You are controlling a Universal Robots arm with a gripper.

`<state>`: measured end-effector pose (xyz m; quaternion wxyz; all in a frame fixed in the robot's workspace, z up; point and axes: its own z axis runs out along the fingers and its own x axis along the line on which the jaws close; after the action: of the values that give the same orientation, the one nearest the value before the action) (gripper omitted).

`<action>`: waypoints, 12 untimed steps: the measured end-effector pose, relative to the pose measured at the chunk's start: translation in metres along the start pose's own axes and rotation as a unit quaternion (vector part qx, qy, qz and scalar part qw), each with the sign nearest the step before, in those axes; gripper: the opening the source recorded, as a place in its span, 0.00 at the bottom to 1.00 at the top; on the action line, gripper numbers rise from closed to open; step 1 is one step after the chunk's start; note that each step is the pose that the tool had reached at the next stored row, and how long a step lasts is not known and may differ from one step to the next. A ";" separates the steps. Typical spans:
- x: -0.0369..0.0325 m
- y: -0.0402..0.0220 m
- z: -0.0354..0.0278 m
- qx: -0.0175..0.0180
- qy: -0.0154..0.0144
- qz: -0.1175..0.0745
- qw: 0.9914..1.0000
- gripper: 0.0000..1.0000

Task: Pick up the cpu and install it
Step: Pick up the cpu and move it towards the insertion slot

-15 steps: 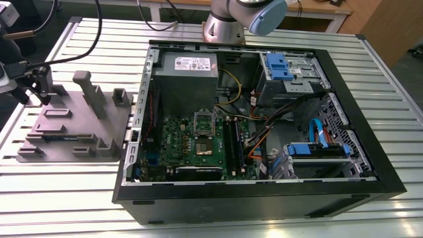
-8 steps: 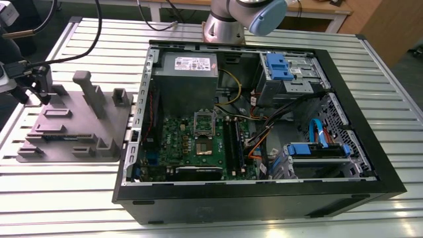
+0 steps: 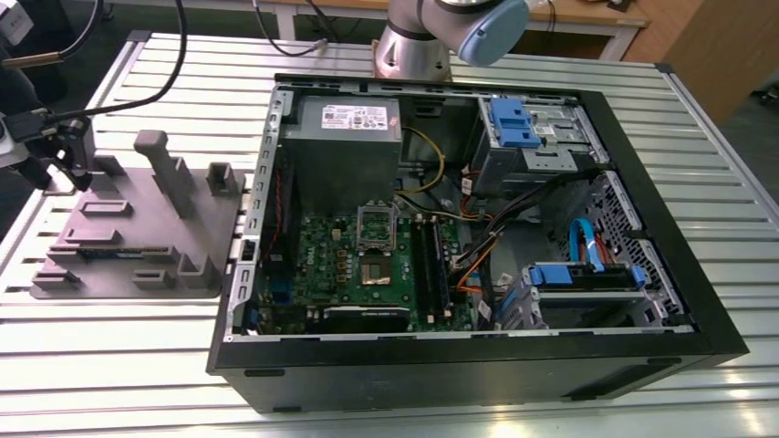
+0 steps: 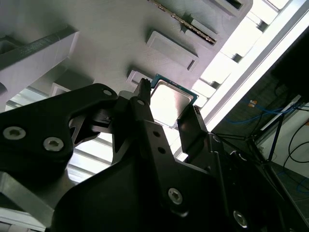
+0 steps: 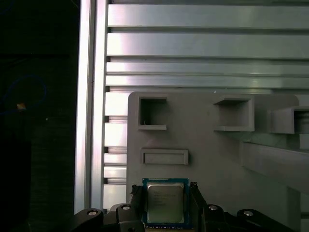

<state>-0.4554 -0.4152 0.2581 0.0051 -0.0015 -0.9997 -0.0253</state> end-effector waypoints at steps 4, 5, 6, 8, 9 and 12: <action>0.0000 0.0001 -0.0019 0.000 0.000 0.000 1.000 0.47; 0.0000 0.0001 -0.0022 0.000 0.000 0.000 1.000 0.47; 0.0000 0.0001 -0.0024 0.000 0.000 0.000 1.000 0.47; 0.0000 0.0001 -0.0030 0.000 0.000 0.000 1.000 0.47; 0.0000 0.0002 -0.0033 0.000 0.000 0.000 1.000 0.47; 0.0000 0.0003 -0.0046 0.000 0.000 0.000 1.000 0.47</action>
<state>-0.4554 -0.4152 0.2627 0.0051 -0.0014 -0.9997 -0.0253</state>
